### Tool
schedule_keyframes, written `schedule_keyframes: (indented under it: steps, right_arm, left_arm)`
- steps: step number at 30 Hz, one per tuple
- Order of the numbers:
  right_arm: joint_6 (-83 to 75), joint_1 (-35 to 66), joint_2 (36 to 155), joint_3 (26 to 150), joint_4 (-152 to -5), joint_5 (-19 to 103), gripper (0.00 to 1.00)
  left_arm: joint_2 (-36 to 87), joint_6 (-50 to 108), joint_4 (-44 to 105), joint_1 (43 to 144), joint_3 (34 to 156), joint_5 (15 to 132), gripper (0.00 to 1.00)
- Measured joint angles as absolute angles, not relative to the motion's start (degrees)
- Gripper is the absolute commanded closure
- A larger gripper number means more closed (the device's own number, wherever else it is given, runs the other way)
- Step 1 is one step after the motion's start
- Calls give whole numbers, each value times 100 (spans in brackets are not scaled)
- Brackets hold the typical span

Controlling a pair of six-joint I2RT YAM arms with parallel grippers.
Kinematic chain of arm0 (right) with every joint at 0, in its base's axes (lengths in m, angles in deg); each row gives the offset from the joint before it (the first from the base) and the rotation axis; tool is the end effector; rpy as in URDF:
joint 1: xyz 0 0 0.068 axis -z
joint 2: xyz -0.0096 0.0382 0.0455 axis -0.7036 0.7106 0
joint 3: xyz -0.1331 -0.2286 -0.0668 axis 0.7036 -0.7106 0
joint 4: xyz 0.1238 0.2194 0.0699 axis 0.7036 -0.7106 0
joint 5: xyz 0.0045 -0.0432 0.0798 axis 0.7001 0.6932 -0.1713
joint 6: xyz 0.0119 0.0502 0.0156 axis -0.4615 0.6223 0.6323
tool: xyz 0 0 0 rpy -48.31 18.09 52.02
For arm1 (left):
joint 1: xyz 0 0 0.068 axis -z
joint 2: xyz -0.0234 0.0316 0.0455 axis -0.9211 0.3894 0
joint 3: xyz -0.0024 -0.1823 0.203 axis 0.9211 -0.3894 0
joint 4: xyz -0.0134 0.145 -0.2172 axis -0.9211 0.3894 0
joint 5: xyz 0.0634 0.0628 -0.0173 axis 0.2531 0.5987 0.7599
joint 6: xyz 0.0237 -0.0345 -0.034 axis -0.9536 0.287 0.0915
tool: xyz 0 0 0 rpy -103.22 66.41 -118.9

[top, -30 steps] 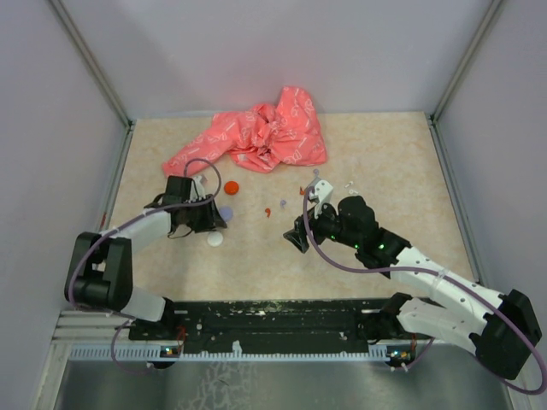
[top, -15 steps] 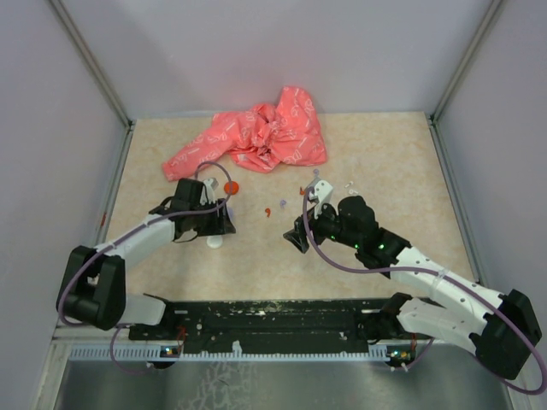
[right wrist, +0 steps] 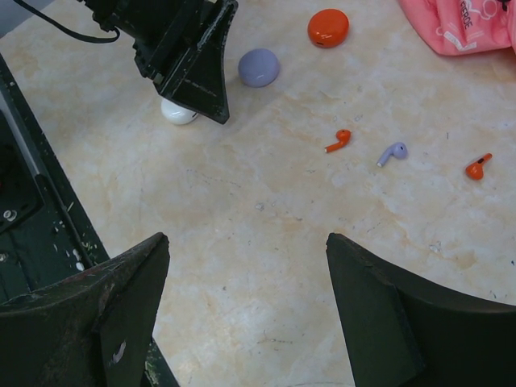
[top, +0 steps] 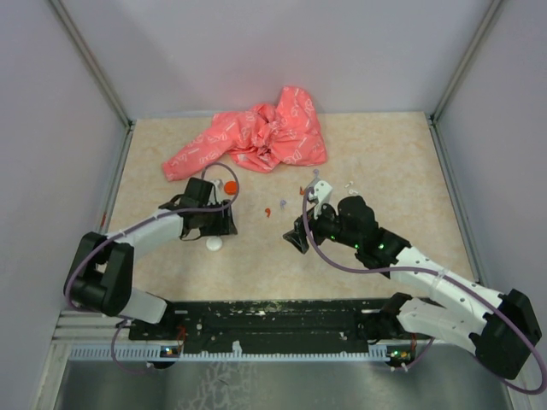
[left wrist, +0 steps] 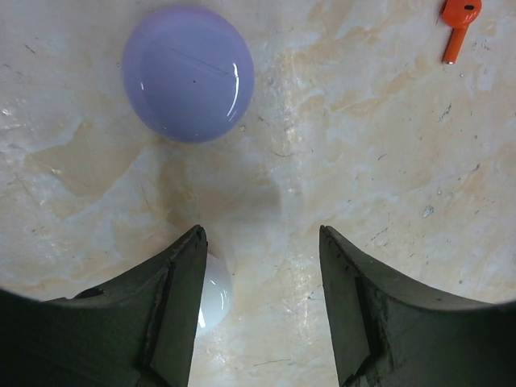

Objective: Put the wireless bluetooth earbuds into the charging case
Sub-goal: Move the charging case to the center of the board, then pick up the charging case at the center of the board.

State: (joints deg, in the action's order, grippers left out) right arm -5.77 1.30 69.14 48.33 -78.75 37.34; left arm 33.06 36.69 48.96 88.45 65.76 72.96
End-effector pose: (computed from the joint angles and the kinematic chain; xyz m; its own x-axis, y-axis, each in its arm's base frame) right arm 0.1548 0.1573 0.2715 -0.3134 -0.1775 -0.9329 -0.7968 0.5836 0.1566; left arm 0.2534 -0.1052 0.1710 -0.8811 -0.0087 -0.4729 0.1545 0.9397 -0.3051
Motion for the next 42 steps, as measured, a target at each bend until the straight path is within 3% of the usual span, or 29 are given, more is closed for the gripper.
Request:
schedule_keyframes:
  steps: [14,19,28,42]
  right_arm:
    - [-577,130,6949,4833,-7877,3693,21]
    - [-579,130,6958,4833,-7877,3686,21]
    - [-581,130,6971,4833,-7875,3671,21]
    - [-586,130,6982,4833,-7879,3667,21]
  left_arm:
    - [2687,4323,5202,9310,6030,7405,37]
    - [1964,4771,5595,9337,5872,7641,35]
    - [1273,5368,6443,9337,5881,8338,21]
    - [2416,5337,6871,9376,6469,9243,25]
